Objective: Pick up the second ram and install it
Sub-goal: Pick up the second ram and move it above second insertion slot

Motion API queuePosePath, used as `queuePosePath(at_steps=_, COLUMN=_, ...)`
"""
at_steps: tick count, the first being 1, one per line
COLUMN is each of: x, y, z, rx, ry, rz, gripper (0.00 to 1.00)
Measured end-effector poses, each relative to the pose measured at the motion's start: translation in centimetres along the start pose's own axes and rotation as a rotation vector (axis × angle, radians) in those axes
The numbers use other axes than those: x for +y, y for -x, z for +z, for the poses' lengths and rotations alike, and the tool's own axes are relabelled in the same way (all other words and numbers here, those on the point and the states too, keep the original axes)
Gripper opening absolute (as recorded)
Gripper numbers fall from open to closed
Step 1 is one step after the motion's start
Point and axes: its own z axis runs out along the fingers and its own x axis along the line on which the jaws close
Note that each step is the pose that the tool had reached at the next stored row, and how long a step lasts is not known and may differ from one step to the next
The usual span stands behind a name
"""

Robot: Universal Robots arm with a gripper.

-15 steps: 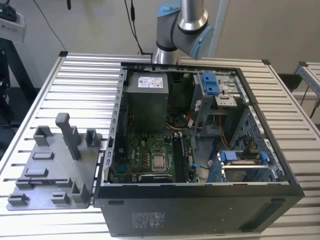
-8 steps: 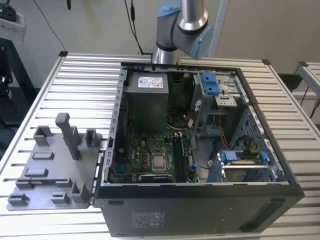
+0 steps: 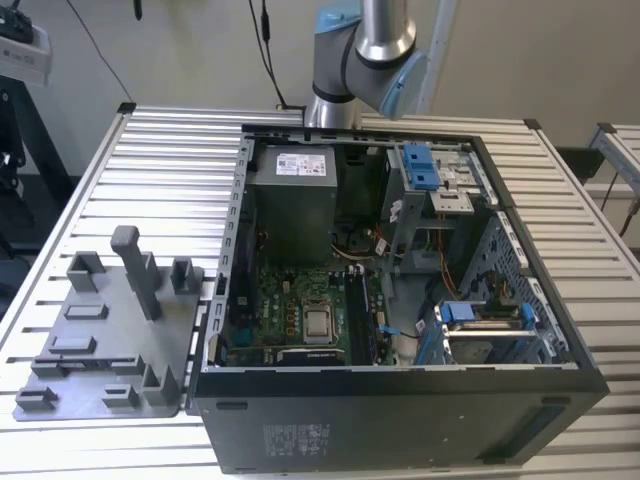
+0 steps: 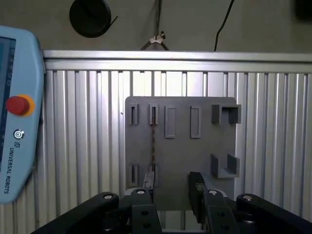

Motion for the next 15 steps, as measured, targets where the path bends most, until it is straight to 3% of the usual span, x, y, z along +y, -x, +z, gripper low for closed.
queuePosePath(at_steps=15, x=-0.02, y=-0.02, z=1.02, rx=0.0033, ry=-0.0014, rz=-0.001, gripper=0.42)
